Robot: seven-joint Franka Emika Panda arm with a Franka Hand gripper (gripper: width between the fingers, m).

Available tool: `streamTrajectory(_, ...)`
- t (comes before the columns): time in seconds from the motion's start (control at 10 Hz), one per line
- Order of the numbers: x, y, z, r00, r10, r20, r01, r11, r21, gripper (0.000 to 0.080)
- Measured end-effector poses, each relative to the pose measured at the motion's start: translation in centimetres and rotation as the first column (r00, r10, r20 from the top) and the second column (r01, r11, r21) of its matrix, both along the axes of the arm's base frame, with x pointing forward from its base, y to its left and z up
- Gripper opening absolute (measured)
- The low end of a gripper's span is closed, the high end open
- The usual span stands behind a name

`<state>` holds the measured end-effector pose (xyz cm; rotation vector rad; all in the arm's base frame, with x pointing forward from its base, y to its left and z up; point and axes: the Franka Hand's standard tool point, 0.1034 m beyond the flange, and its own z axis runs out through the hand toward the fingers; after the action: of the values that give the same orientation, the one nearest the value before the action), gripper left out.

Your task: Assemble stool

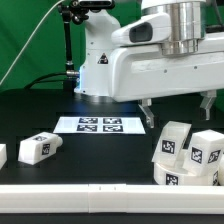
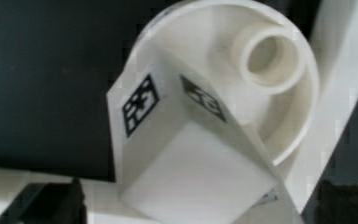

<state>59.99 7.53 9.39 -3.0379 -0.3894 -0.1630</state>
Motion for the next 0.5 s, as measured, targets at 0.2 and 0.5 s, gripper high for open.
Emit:
streamTrajectory(0.2,-0.14,0.21,-0.16,0.980,0.197,0.009,-0.196,0.979,-0.047,0.0649)
streamTrajectory(0.5,-0.30,-0.63,-0.35,0.889,0.458,-0.007,-0.456,0.885,-0.094,0.0649)
